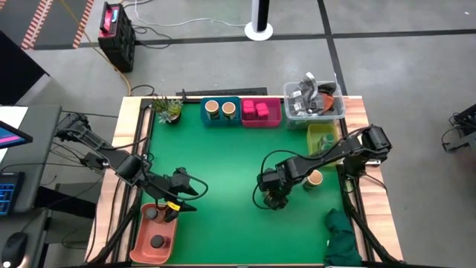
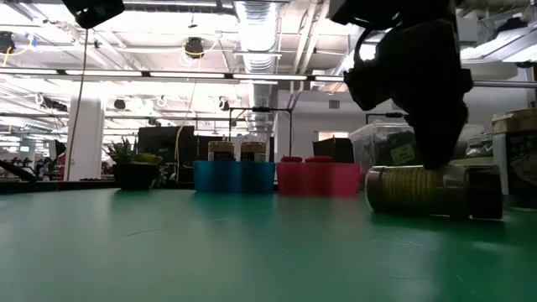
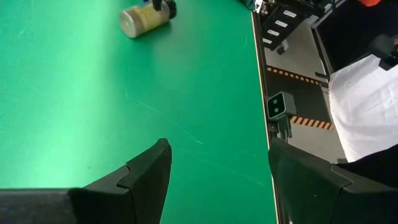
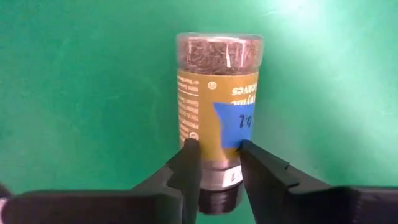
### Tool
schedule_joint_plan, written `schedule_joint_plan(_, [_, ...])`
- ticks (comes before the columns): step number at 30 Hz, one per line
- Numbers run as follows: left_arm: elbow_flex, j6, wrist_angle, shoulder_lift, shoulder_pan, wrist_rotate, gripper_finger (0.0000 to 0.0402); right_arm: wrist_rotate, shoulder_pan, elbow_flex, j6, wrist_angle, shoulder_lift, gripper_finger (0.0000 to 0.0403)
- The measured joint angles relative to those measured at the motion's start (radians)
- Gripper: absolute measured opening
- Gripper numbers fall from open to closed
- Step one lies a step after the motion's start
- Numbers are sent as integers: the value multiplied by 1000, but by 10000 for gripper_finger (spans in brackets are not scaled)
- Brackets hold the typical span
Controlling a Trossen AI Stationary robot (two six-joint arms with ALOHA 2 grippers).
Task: Sort spices by type
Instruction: Put the black spice bottle into the orange bin
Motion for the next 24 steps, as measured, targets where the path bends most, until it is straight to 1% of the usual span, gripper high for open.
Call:
schedule_joint_plan(4, [0,-6,1,0,0,9,256,4,-10,39,-36,-63,0,166])
schedule_joint_plan(12, [0,-26,1,0,0,33,256,15,24,44,-51,-192,0,279])
schedule_joint_plan(16, [0,-32,1,0,0,37,256,28,48,41,-59,-197,0,323])
schedule_joint_plan(20, [0,-37,1,0,0,36,256,31,62,-30,-29,-118,0,345])
schedule_joint_plan(24, [0,-43,0,0,0,36,256,25,74,-83,1,-38,0,349])
